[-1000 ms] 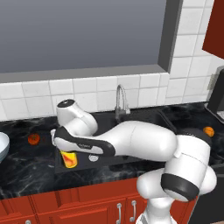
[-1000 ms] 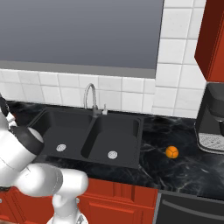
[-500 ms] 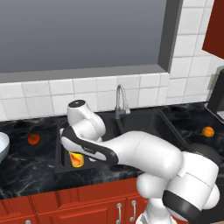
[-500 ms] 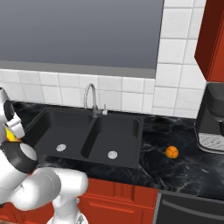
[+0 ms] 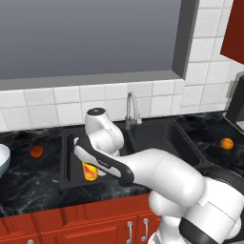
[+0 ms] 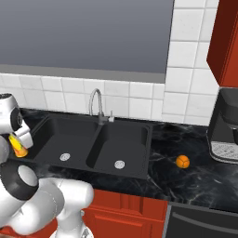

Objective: Remove the tomato and orange from the sink. Then move the bowl and cup from the counter to the sink for washing.

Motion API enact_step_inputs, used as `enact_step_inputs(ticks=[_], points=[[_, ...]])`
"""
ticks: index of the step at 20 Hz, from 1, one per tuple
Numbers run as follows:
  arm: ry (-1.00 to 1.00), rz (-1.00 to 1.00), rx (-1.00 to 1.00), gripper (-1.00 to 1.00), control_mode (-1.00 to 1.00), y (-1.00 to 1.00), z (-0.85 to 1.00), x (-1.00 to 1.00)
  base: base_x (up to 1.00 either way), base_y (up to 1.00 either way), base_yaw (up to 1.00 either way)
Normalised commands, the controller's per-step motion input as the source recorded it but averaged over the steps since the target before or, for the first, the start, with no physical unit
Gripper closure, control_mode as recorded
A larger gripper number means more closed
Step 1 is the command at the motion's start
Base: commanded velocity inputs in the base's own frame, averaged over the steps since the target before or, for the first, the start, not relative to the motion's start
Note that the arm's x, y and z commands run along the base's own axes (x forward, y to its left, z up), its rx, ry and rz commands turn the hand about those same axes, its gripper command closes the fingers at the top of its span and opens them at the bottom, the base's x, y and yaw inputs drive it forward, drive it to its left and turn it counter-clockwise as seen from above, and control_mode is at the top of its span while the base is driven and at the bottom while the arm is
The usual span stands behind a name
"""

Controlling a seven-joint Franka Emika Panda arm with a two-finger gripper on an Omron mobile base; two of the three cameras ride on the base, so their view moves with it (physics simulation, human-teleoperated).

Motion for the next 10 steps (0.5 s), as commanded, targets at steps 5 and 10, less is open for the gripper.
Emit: enact_step_inputs(ticks=[5,10], points=[[0.00,-0.04,0.02,1.00,-1.00,-0.20,0.00,0.10,0.00,0.00,0.00],[0.00,-0.04,0.01,1.00,-1.00,-0.18,0.00,0.15,0.00,0.00,0.00]])
